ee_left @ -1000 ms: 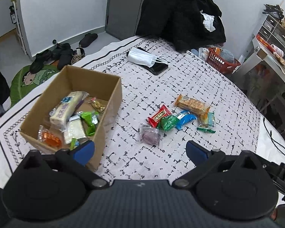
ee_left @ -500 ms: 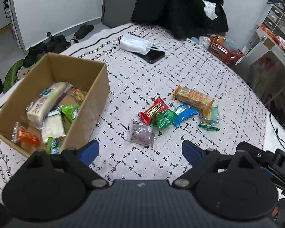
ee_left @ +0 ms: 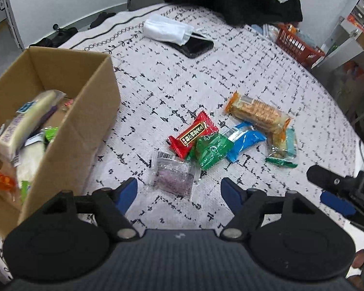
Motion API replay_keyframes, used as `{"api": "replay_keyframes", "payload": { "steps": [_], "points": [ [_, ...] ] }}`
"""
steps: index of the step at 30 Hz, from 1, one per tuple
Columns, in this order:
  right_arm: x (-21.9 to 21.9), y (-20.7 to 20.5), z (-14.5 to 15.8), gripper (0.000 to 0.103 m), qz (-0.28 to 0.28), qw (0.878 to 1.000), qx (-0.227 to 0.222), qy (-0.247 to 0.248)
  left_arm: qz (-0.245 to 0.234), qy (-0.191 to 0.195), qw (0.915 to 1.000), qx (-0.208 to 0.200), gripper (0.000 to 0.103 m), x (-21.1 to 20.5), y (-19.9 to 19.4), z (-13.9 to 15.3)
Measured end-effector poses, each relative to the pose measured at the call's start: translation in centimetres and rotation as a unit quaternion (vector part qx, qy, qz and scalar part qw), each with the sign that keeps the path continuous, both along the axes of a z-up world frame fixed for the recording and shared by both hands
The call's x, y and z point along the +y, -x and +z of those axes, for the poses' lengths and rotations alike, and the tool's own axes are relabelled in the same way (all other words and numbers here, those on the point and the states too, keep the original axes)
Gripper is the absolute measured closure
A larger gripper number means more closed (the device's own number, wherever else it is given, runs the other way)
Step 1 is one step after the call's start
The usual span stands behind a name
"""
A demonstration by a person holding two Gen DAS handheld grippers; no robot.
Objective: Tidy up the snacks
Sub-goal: 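Move the left gripper toward the purple-filled packet while the right approaches the teal-band cookie packet, then grasp the purple-filled clear packet with the left gripper while the right grasps the cookie packet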
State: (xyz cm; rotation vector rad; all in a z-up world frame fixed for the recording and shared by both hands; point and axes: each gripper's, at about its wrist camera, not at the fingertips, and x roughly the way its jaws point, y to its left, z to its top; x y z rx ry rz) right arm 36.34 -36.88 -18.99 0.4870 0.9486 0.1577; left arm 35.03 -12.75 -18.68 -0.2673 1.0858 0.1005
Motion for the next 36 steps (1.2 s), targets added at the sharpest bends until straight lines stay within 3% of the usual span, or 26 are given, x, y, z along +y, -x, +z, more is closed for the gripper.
{"api": "replay_keyframes", "payload": {
  "steps": [17,26,31,36],
  "points": [
    [0.6,-4.4,-3.5,0.033,0.006,1.0,0.014,0.013,0.01,-0.024,0.9988,0.041,0.038,-0.2,-3.1,-4.2],
    [1.7,-6.4,-4.2,0.034,0.012,0.999,-0.003,0.031,0.019,-0.009,0.9989,0.043,0.063,-0.1,-3.3,-4.1],
    [2.7,-6.3,-4.0,0.05,0.03,0.997,-0.004,0.074,0.022,-0.01,0.9988,0.042,0.065,0.2,-2.9,-3.3],
    [3.0,-5.5,-3.9,0.072,0.047,0.996,0.005,0.073,0.022,-0.011,0.9988,0.042,0.065,0.3,-2.3,-2.5]
  ]
}}
